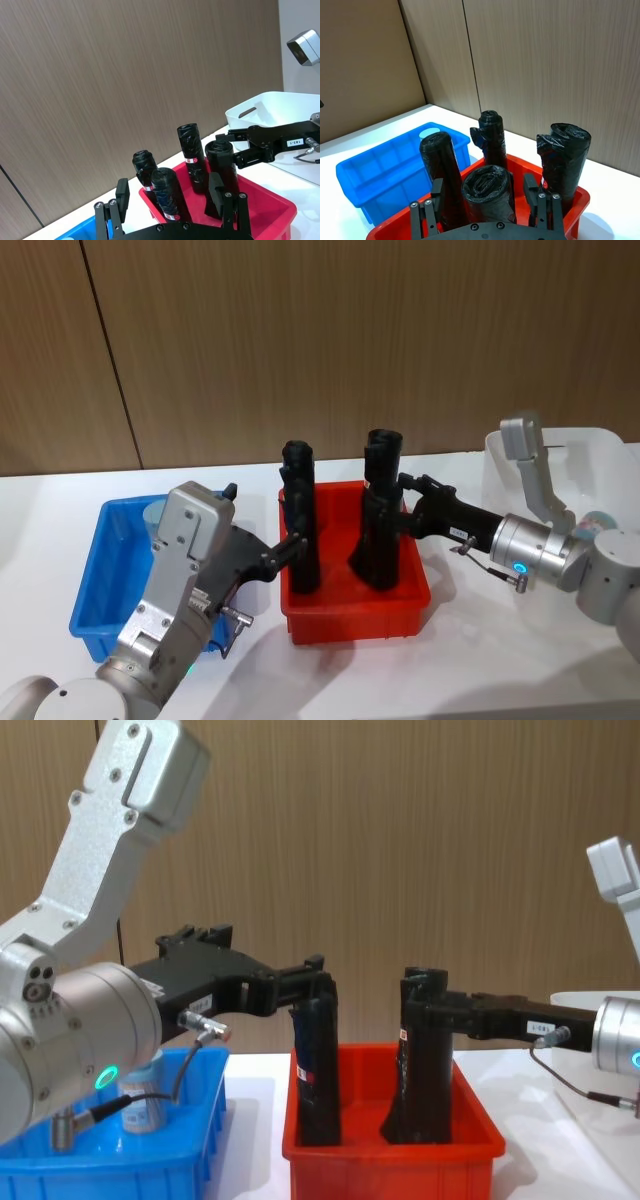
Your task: Pick the cotton swabs from the blue box and place them into the white box.
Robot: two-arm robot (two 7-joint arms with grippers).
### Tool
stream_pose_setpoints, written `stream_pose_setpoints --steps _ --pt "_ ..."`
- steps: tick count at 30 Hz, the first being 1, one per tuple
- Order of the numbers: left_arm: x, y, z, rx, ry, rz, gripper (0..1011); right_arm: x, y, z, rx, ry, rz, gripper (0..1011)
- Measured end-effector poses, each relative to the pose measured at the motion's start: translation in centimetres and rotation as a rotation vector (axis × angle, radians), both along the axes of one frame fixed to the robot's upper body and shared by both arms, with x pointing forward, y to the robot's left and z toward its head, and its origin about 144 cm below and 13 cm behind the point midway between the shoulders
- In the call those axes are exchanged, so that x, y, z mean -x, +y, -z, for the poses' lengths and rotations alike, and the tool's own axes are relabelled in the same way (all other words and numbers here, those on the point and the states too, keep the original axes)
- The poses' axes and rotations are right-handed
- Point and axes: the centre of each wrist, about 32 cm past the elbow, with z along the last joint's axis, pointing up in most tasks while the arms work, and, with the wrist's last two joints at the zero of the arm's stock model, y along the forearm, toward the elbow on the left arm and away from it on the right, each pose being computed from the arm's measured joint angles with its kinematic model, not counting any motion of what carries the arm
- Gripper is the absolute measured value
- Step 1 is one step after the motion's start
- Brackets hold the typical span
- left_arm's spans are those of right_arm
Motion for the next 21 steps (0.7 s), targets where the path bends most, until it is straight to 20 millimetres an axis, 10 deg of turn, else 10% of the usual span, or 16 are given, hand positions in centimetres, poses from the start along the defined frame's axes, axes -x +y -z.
stream_pose_setpoints --steps 21 --pt "0.00 0.00 0.00 0.000 0.000 0.000 1004 -0.62 0.78 -0.31 0.009 -0.011 -0.011 494"
